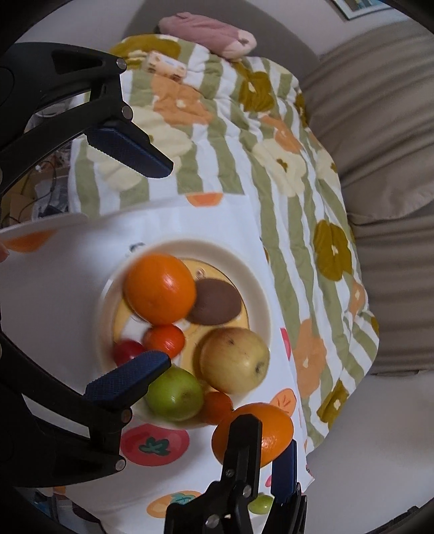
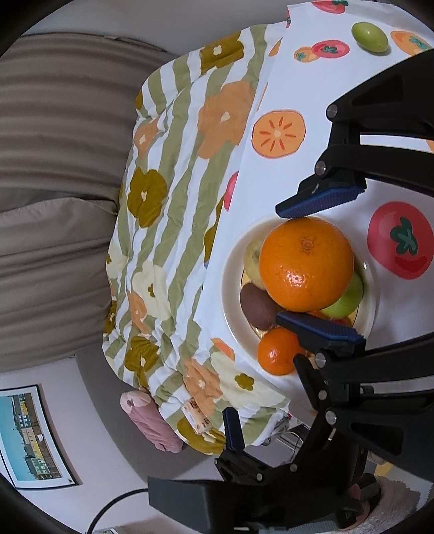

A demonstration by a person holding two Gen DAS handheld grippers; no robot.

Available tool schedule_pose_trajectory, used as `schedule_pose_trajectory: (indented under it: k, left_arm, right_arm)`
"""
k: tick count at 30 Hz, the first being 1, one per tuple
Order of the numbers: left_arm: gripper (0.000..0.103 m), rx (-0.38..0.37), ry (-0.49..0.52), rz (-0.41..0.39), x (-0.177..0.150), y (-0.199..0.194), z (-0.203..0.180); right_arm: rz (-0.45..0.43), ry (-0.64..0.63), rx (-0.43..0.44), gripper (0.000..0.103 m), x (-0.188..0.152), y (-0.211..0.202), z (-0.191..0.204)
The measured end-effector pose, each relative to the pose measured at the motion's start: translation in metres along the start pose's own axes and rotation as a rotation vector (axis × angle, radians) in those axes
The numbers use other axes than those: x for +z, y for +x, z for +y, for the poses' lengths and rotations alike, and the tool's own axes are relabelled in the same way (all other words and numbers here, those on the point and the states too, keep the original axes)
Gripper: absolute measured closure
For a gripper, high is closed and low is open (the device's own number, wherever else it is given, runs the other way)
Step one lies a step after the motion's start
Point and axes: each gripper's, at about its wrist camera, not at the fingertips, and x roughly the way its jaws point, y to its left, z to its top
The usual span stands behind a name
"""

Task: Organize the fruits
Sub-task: 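Open both tools to release tangerine and orange onto the plate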

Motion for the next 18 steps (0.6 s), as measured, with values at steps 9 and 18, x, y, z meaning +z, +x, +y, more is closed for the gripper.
schedule_pose_trajectory:
  k: [9, 18]
  left_arm:
    - [0.0, 0.041, -0.043, 0.025, -0.017, -0.004, 0.023]
    - [0.0, 0.054, -0.057, 0.051, -0.024, 0.006, 0.033]
  right_arm:
    - [0.02, -0.048, 0.066, 0.049, 0.007, 0.033, 0.026]
    - [0.033, -0.045, 0.09, 0.049, 0.009, 0.055, 0.036]
